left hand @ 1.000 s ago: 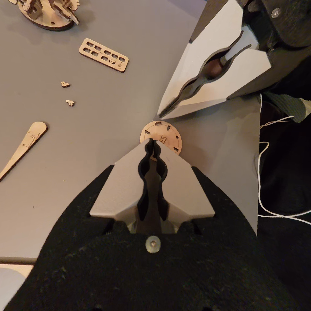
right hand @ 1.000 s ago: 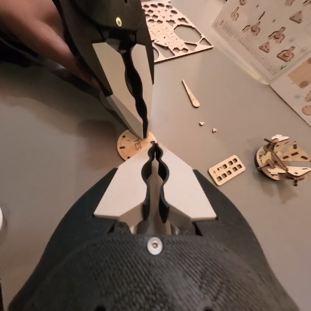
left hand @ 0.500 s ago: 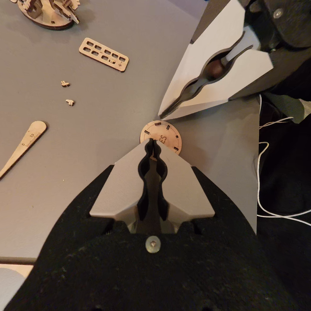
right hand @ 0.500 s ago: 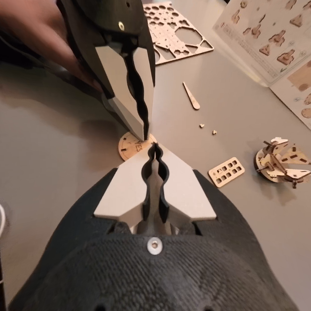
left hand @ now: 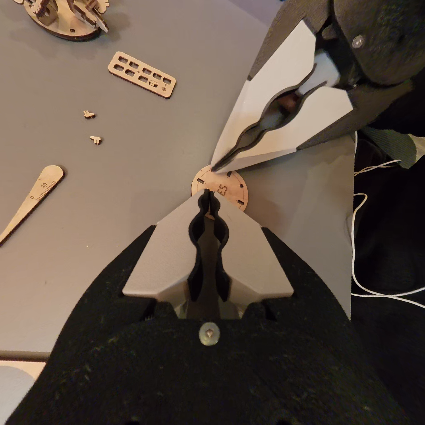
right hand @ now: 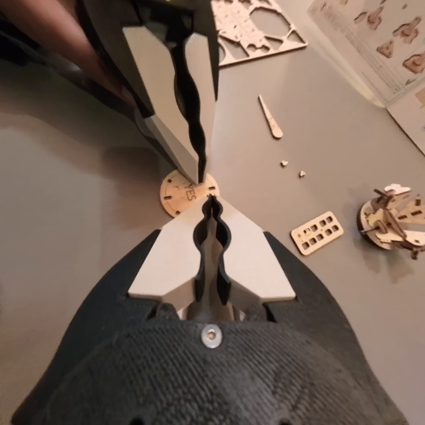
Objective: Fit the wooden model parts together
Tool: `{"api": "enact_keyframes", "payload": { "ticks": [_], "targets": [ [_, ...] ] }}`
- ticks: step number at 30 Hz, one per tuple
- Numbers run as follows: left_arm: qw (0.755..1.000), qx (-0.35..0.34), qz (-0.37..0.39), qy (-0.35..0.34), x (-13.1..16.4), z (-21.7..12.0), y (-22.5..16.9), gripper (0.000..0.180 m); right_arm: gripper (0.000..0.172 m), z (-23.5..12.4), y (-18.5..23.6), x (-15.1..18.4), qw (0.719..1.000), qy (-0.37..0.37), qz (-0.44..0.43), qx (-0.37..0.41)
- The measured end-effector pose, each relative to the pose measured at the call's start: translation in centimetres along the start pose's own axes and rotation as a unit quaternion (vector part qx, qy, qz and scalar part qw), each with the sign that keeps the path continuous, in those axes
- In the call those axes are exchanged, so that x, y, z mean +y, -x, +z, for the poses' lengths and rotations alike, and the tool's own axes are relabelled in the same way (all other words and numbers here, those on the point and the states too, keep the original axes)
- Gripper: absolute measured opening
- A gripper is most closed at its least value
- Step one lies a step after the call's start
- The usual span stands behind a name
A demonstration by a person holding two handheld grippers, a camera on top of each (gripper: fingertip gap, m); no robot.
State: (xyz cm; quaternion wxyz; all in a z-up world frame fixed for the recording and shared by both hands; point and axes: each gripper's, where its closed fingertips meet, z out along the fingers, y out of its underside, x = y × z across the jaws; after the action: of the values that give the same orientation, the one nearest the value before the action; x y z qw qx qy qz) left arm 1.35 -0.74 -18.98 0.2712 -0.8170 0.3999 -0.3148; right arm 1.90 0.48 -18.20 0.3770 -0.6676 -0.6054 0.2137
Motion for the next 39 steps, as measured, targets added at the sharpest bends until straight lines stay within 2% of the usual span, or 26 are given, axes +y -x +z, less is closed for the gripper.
{"api": "enact_keyframes", "payload": {
  "ticks": [2, 5, 8, 11, 14, 18, 22, 26, 29, 32, 39],
  "targets": [
    [1.000, 0.000, 0.000, 0.000, 0.0, 0.0, 0.0, 0.000, 0.000, -0.1, -0.8, 0.2, 1.000, 0.005, 0.008, 0.016],
    [1.000, 0.002, -0.002, 0.000, 0.0, 0.0, 0.0, 0.000, 0.000, -0.8, -0.4, -1.2, 0.999, -0.029, 0.015, 0.004],
    [1.000, 0.000, 0.000, 0.000, 0.0, 0.0, 0.0, 0.000, 0.000, -0.2, 0.2, -0.2, 1.000, -0.001, 0.003, -0.005],
    [1.000, 0.000, 0.000, 0.000, 0.0, 0.0, 0.0, 0.000, 0.000, -0.3, -1.2, 0.2, 1.000, 0.009, 0.008, 0.029],
    [1.000, 0.003, -0.004, 0.000, 0.0, 0.0, 0.0, 0.001, 0.000, -0.9, -0.8, -1.0, 1.000, -0.021, 0.017, 0.014],
    [1.000, 0.002, -0.002, 0.000, 0.0, 0.0, 0.0, 0.001, 0.000, -1.0, -0.7, -0.9, 1.000, -0.018, 0.004, 0.018],
    [1.000, 0.002, -0.002, 0.000, 0.0, 0.0, 0.0, 0.001, 0.000, -1.0, -2.2, -0.1, 0.999, -0.005, 0.043, 0.020],
    [1.000, 0.004, -0.003, 0.000, 0.0, 0.0, 0.0, 0.000, 0.000, -0.6, -2.2, 0.3, 0.997, -0.003, 0.080, -0.010],
    [1.000, 0.010, -0.010, -0.001, 0.0, -0.1, -0.1, 0.000, 0.012, -0.2, -1.7, 0.5, 0.995, 0.001, 0.100, -0.030],
    [1.000, 0.016, -0.016, -0.003, 0.0, -0.1, -0.1, 0.000, 0.013, 0.1, -1.7, 0.9, 0.995, 0.011, 0.099, -0.030],
    [1.000, 0.015, -0.013, -0.005, 0.0, -0.2, -0.2, 0.000, 0.005, 0.4, -1.7, 1.0, 0.995, 0.021, 0.091, -0.034]
  ]
}}
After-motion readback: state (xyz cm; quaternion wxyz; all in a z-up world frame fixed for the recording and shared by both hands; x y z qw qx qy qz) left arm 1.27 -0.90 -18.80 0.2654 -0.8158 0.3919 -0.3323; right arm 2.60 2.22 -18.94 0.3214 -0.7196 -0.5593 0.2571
